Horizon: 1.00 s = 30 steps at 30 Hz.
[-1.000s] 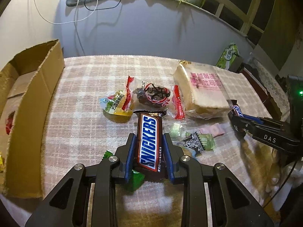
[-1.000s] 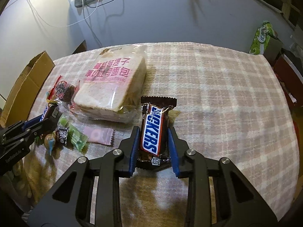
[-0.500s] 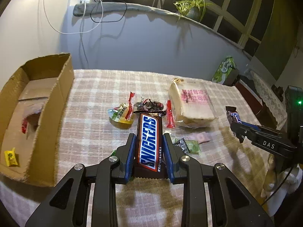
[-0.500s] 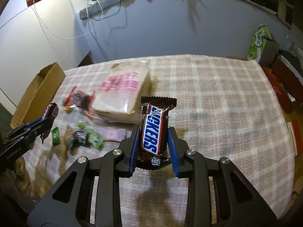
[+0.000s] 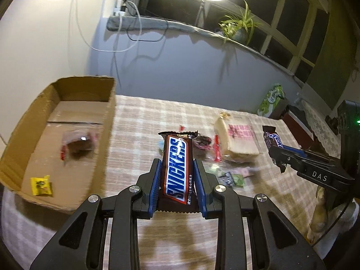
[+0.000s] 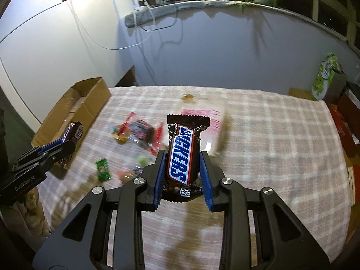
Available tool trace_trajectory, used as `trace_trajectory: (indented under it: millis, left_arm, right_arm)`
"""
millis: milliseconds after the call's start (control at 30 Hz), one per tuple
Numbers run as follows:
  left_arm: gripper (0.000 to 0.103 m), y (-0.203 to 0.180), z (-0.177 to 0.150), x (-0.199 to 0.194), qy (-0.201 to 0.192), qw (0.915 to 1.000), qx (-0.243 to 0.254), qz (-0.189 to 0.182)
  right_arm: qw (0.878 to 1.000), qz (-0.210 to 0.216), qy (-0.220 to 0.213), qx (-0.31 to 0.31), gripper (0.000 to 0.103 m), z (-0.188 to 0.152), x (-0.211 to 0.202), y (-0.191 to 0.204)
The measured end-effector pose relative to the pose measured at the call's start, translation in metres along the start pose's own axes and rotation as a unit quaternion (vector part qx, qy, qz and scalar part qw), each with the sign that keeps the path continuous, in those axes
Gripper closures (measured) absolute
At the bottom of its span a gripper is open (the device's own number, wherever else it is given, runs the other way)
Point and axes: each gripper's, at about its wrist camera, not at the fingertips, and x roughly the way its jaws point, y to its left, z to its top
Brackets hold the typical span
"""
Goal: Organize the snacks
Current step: 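Carry both Snickers bars into the box and open both tools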
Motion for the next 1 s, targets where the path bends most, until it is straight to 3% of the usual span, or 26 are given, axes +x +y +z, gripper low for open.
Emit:
trace_trajectory:
  millis: [700,1000]
  left_arm:
    - [0.076,0.107,0.025,-0.024,-0.038,0.9936,-0.054,0.092]
    - [0.076,0.138,0.031,-0.024,-0.04,0.9908,-0.066,0.111]
  right_arm:
    - [0.992,0.083,-0.001,-0.096,0.072,0.032,0.032,0.132]
    - [0.985,0.119,0.008,-0.126,0.072,0.04,0.053,0.188]
